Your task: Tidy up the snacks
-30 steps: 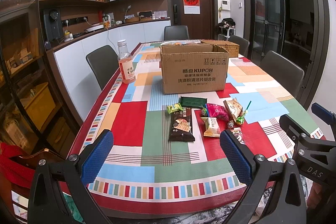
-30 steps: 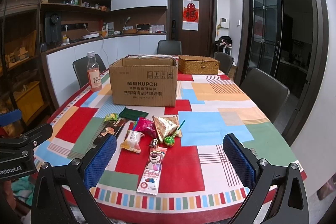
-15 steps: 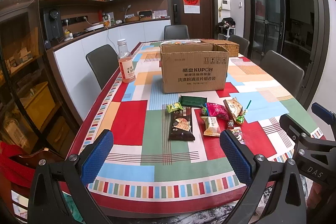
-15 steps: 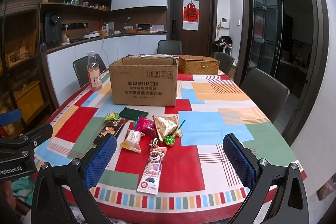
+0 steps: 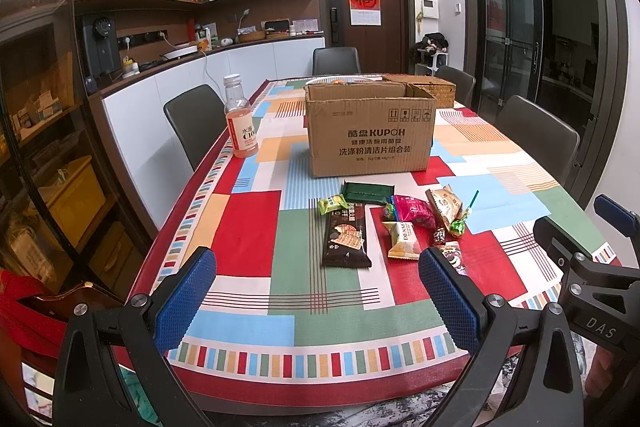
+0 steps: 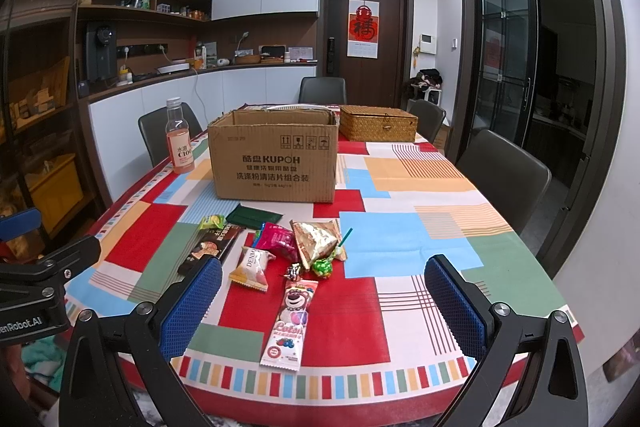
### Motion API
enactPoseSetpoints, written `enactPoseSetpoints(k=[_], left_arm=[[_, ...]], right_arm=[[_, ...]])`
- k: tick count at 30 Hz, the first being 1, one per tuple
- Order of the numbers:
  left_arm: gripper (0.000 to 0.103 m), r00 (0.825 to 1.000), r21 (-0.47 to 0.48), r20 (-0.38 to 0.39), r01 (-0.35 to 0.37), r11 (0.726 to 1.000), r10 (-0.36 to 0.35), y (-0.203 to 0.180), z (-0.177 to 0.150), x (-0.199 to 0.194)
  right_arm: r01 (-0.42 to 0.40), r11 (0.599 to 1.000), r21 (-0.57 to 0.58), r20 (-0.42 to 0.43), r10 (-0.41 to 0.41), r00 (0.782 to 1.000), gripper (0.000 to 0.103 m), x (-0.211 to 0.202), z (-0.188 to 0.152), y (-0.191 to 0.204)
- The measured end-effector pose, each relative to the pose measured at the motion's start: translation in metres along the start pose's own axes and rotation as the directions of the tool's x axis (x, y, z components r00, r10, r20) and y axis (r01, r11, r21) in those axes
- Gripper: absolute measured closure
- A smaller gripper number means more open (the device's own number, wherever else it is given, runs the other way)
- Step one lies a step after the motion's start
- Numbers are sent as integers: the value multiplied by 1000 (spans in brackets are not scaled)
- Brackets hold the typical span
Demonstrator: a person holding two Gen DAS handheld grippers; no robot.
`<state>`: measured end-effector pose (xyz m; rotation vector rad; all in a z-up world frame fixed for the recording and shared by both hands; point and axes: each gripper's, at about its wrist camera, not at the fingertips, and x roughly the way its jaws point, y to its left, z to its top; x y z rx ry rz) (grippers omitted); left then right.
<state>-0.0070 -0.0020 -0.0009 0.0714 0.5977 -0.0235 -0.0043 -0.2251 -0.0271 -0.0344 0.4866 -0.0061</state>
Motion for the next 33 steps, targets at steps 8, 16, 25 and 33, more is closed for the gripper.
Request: enactPoseSetpoints(k=[8, 16, 25, 33], left_arm=[[0, 1000, 0, -1, -1, 1000, 1, 1, -2, 1], [0, 1000, 0, -1, -1, 1000, 1, 1, -1, 1], [0, 1000, 0, -2, -1, 1000, 1, 1, -1, 1], [0, 1000, -1, -14, -2, 1000, 2, 3, -3, 4]], right_arm=[[1, 1000, 1, 0, -1, 1000, 1, 0, 0, 0], [1, 1000, 0, 0, -1, 1000, 1, 0, 0, 0], [1, 1000, 0, 0, -1, 1000, 1, 1, 0, 0], [-1, 1000, -1, -6, 1, 1000, 1, 3, -1, 0]])
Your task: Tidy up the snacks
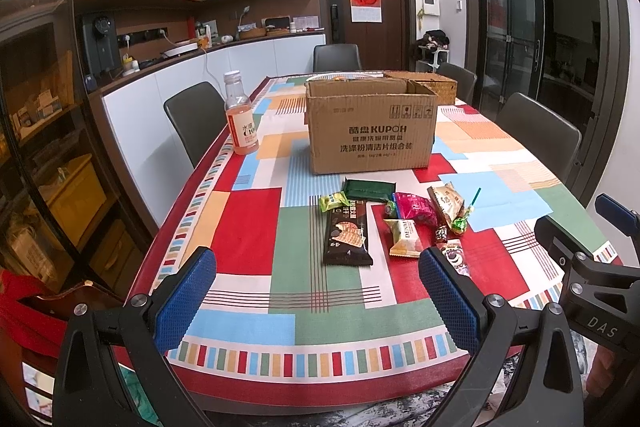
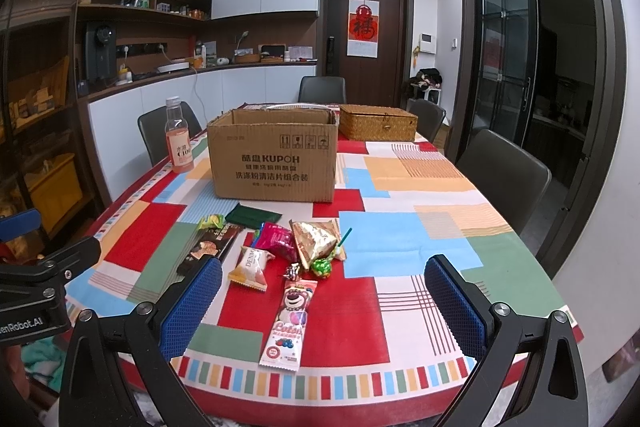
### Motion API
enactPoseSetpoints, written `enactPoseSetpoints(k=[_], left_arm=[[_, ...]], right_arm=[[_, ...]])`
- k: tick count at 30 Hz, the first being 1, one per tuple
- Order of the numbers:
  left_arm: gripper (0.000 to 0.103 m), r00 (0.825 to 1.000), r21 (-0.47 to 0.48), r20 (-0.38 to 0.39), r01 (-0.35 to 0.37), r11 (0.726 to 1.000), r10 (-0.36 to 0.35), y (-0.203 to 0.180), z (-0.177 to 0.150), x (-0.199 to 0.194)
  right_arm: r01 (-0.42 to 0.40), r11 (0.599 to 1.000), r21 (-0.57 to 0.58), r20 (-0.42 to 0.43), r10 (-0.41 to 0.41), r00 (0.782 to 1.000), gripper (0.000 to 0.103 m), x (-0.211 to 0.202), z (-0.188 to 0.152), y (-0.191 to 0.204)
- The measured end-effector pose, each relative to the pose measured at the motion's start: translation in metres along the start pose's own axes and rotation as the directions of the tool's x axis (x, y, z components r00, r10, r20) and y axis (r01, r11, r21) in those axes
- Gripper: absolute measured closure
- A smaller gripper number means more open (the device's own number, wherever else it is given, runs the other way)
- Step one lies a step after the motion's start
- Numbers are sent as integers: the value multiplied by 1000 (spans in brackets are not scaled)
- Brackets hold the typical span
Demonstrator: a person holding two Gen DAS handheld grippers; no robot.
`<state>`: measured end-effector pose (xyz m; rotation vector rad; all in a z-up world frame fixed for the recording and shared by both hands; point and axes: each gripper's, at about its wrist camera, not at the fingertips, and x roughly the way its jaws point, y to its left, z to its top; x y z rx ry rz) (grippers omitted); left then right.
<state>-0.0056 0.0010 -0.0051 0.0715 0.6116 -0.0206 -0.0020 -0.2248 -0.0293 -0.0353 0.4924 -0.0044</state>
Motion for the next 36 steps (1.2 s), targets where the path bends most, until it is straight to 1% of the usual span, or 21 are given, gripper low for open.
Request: enactPoseSetpoints(k=[6, 11, 14, 17, 18, 20, 21, 24, 25, 26, 29, 30, 32, 33, 35, 36], left_arm=[[0, 1000, -1, -30, 7, 1000, -7, 0, 0, 10], [0, 998, 8, -59, 35, 999, -35, -1, 2, 22], [2, 997, 35, -51, 55, 998, -53, -2, 3, 31], [7, 999, 88, -15, 30, 996, -29, -8, 4, 37], [7, 999, 99, -22, 43, 994, -41, -10, 4, 41], [8, 994, 105, -49, 98, 990, -93, -12, 6, 51], [11, 992, 107, -66, 116, 987, -109, -14, 6, 57], [15, 989, 109, -89, 131, 985, -122, -16, 7, 71], [18, 987, 109, -98, 140, 984, -130, -16, 7, 77], [22, 984, 109, -107, 157, 982, -145, -18, 7, 83], [27, 973, 116, -134, 204, 972, -189, -23, 7, 97], [30, 968, 117, -145, 224, 968, -206, -25, 7, 103], [32, 960, 119, -160, 249, 961, -229, -30, 8, 113], [33, 957, 118, -164, 258, 959, -238, -31, 8, 116], [36, 948, 117, -186, 284, 952, -260, -36, 10, 129], [37, 943, 115, -195, 296, 948, -271, -38, 10, 135]], right_arm=[[-4, 1000, -1, -26, 4, 1000, 1, 8, -5, 0], [-22, 1000, -4, -72, 21, 997, 1, 20, -6, 1], [-38, 999, -8, -114, 37, 993, 1, 31, -6, 2], [-45, 999, -8, -150, 44, 988, 1, 42, -6, 4], [-47, 999, -5, -167, 45, 985, 1, 47, -6, 3], [-51, 999, 1, -189, 50, 981, 4, 54, -6, 2], [-54, 999, 7, -203, 54, 978, 5, 59, -6, 1], [-67, 998, 19, -250, 70, 966, 9, 75, -8, 0], [-74, 997, 21, -270, 77, 960, 11, 81, -9, 0], [-80, 997, 23, -288, 83, 954, 14, 86, -10, 0], [-103, 994, 35, -341, 109, 934, 21, 104, -14, 1], [-109, 993, 40, -358, 116, 927, 22, 109, -16, 1], [-120, 991, 53, -394, 131, 910, 29, 121, -19, 0], [-128, 990, 61, -414, 142, 899, 31, 127, -22, 0], [-137, 988, 73, -445, 155, 882, 38, 135, -27, 1], [-142, 987, 78, -459, 162, 874, 39, 139, -29, 2]])
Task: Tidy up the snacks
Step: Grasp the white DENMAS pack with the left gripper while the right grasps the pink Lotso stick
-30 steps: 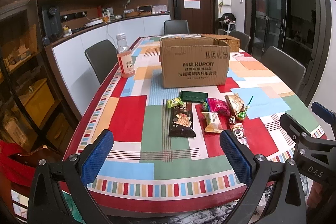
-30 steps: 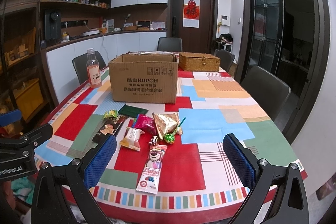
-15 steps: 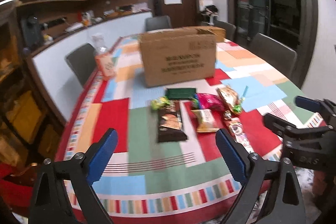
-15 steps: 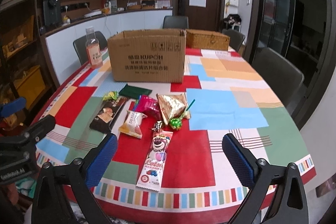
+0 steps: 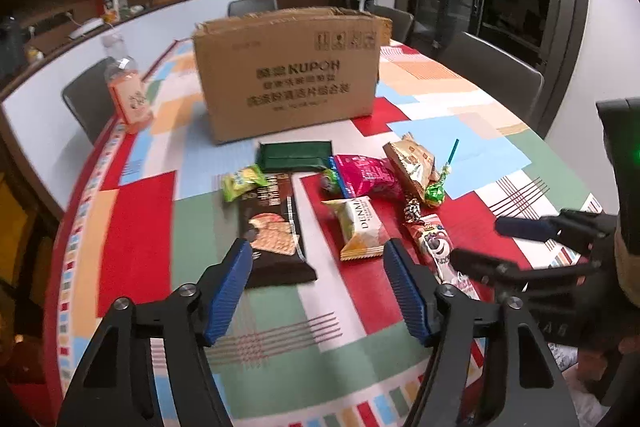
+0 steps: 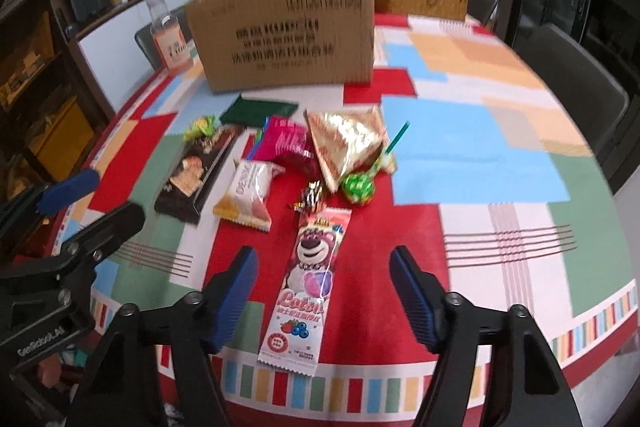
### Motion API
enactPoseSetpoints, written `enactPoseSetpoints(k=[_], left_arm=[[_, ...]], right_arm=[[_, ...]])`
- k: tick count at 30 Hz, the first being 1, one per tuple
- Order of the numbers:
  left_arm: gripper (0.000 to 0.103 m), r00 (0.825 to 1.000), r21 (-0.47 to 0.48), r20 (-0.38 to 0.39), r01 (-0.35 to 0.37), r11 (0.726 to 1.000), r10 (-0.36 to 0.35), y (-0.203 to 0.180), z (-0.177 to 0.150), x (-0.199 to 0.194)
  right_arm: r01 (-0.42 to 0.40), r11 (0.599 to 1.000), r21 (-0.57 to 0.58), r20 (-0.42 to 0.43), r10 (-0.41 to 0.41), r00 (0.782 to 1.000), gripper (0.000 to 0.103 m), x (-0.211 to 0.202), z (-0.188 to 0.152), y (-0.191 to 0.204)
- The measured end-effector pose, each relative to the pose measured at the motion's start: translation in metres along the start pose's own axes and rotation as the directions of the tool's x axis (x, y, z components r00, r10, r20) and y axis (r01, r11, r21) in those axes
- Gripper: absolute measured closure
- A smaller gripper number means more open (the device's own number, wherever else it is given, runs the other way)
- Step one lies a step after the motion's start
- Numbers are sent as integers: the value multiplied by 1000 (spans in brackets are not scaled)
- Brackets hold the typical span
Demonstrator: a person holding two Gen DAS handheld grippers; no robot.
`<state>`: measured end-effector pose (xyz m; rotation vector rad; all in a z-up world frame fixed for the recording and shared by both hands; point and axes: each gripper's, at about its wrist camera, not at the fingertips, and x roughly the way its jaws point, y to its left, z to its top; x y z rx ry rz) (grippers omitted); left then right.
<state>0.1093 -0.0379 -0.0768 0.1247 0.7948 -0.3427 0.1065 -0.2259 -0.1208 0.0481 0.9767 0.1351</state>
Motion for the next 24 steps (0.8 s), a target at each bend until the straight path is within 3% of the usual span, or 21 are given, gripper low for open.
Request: enactPoseSetpoints(k=[11, 16, 24], left_arm=[[44, 992, -27, -94, 86, 996, -88, -3, 12, 52], [47, 987, -29, -113, 114, 993, -116, -8, 18, 67], [52, 982, -17, -156, 101, 995, -103, -17, 23, 90]], right_arm=[[-57, 998, 18, -116, 58, 992, 57, 35, -1, -2], [-68, 997, 33, -120, 72, 990, 63, 43, 2, -5], [-62, 998, 30, -104, 65, 992, 68, 47, 7, -8]])
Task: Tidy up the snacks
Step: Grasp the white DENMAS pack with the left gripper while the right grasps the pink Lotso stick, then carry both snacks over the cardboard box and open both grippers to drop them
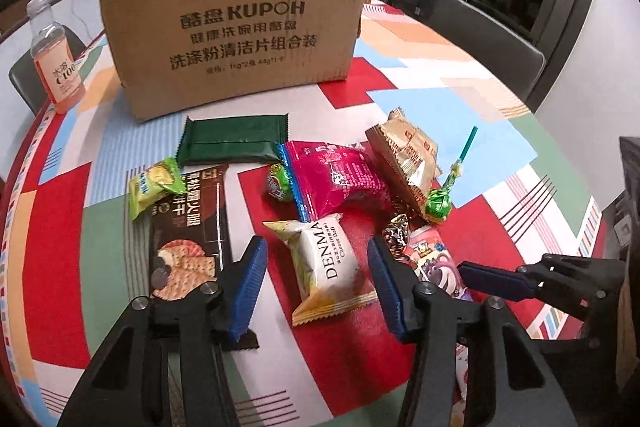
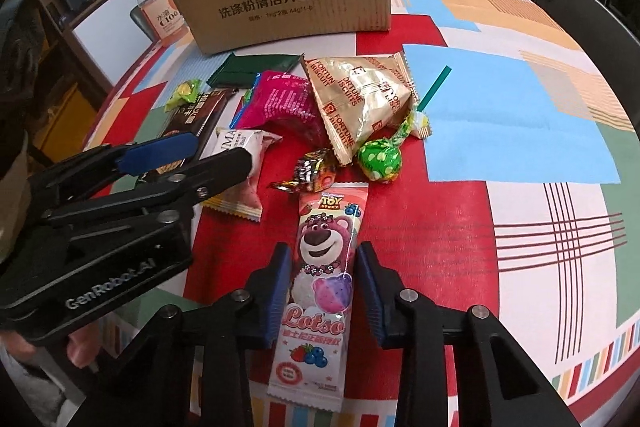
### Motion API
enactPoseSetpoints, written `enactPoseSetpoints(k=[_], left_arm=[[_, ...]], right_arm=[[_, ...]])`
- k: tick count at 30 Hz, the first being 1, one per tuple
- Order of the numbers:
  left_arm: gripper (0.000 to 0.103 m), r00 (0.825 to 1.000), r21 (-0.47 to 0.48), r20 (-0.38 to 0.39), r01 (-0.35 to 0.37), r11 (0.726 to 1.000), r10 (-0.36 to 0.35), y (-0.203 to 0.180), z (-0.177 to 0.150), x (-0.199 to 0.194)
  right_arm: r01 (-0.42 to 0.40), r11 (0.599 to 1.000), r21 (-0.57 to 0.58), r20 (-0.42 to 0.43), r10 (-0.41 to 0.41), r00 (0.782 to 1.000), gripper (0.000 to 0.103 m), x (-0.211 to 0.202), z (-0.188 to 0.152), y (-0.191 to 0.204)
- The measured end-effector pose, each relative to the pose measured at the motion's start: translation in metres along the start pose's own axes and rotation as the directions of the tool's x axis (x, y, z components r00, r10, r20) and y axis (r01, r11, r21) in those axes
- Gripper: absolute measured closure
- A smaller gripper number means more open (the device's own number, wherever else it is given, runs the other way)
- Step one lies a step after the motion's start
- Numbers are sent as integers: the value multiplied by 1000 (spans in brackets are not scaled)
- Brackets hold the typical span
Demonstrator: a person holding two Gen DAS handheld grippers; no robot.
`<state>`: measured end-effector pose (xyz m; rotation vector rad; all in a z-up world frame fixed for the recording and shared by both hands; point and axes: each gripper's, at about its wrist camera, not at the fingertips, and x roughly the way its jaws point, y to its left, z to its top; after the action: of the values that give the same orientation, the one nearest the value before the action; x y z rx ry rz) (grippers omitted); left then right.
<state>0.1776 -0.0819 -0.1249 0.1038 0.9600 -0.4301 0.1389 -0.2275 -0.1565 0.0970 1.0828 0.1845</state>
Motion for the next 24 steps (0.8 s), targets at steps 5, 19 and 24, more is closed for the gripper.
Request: enactPoseSetpoints(k=[5, 19, 24], left_arm=[[54, 999, -15, -32, -3, 1000, 3, 3, 1, 10], [70, 999, -24, -46, -18, 1000, 17, 6, -2, 17], [70, 999, -29, -24, -29, 999, 28, 6, -6, 3]], right_arm=[[14, 1000, 7, 15, -15, 1000, 69, 3, 4, -6], [51, 997, -49, 62, -48, 997, 70, 11, 15, -3], [25, 1000, -11, 71, -24, 997, 75, 8, 15, -11]])
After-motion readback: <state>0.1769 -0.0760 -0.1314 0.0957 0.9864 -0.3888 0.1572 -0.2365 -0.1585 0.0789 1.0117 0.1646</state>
